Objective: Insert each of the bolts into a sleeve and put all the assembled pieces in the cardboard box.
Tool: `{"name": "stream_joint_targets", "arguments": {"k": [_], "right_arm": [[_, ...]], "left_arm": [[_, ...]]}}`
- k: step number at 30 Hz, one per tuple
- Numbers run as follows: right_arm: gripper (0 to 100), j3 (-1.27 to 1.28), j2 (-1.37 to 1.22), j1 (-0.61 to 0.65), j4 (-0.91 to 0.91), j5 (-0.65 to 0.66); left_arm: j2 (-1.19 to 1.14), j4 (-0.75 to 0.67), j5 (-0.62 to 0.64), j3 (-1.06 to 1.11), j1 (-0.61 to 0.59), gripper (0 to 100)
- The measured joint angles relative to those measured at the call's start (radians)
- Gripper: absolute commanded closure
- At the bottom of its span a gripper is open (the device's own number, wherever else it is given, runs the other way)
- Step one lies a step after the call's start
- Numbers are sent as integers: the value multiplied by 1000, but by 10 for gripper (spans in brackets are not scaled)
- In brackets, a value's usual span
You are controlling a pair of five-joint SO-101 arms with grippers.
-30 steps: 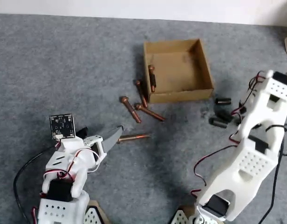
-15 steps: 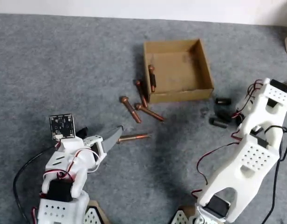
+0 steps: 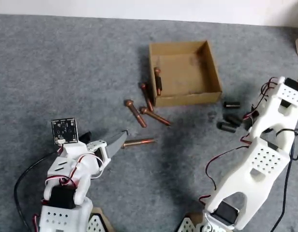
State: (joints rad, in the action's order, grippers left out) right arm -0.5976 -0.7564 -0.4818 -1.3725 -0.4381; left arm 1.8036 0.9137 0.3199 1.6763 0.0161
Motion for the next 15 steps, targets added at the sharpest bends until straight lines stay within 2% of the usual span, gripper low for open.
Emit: {"name": "stream_joint_targets", "arguments": {"k": [9, 15], "right_arm": [[820, -2, 0, 0, -3, 0], [820, -2, 0, 0, -92, 0]], "left_arm": [[0, 0, 0, 0, 0, 600], [0, 0, 0, 0, 0, 600]]}}
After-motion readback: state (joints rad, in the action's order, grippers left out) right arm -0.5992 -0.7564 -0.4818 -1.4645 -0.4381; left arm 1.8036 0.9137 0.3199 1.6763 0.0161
